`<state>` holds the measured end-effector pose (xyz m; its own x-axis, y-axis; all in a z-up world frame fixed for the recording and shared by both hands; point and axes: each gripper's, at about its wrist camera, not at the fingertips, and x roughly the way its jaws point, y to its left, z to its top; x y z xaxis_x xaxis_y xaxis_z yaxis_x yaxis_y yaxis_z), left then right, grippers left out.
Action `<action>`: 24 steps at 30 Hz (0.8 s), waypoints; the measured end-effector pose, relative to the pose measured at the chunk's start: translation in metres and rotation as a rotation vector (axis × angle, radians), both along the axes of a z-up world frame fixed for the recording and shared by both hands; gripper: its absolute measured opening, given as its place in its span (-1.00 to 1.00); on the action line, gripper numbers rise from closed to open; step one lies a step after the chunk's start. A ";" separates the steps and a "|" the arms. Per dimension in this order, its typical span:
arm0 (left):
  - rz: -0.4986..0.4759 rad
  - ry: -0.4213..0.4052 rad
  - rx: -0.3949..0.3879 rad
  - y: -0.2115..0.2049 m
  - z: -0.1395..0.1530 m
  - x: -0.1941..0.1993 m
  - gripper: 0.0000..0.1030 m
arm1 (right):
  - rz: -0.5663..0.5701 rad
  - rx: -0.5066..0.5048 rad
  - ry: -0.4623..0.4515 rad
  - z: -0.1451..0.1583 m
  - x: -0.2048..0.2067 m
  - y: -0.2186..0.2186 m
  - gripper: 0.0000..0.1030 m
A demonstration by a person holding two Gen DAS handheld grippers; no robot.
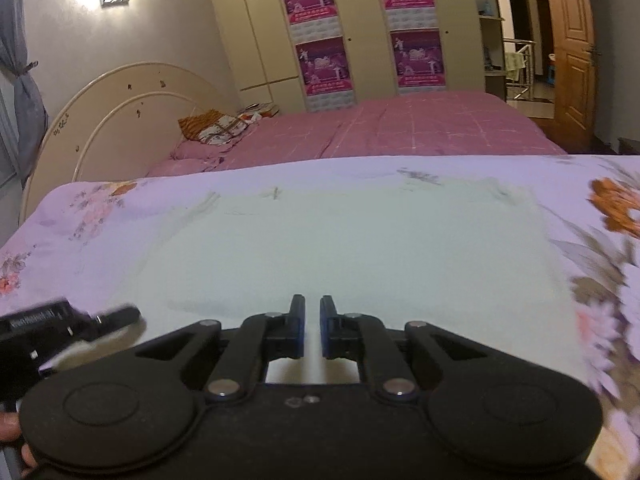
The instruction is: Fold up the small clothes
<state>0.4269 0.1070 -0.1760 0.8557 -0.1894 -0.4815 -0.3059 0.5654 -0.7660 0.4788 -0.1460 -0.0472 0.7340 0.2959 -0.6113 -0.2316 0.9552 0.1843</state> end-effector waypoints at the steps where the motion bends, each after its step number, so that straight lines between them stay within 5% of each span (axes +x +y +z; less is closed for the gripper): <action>1: -0.007 -0.003 0.010 0.001 -0.001 -0.003 -0.77 | 0.001 -0.004 0.001 -0.001 0.002 0.003 -0.84; 6: -0.016 -0.128 0.040 0.001 0.021 -0.014 -0.87 | 0.002 -0.010 0.001 -0.007 0.008 0.007 -0.84; 10: -0.031 -0.030 0.062 0.005 0.005 -0.001 -0.87 | 0.003 -0.063 0.018 -0.022 0.012 0.012 -0.93; 14: -0.040 -0.022 0.057 0.005 0.008 0.006 -0.86 | 0.014 -0.079 0.021 -0.020 0.009 0.014 -0.93; 18: -0.131 -0.030 0.231 -0.018 0.048 0.014 -0.87 | 0.017 -0.050 0.030 -0.015 0.007 0.008 -0.93; 20: -0.196 -0.047 0.302 -0.033 0.071 0.015 -0.87 | -0.019 0.015 0.009 -0.005 0.005 -0.003 -0.75; 24: -0.319 -0.088 0.433 -0.071 0.117 0.030 -0.87 | -0.091 0.157 -0.036 0.014 -0.014 -0.037 -0.72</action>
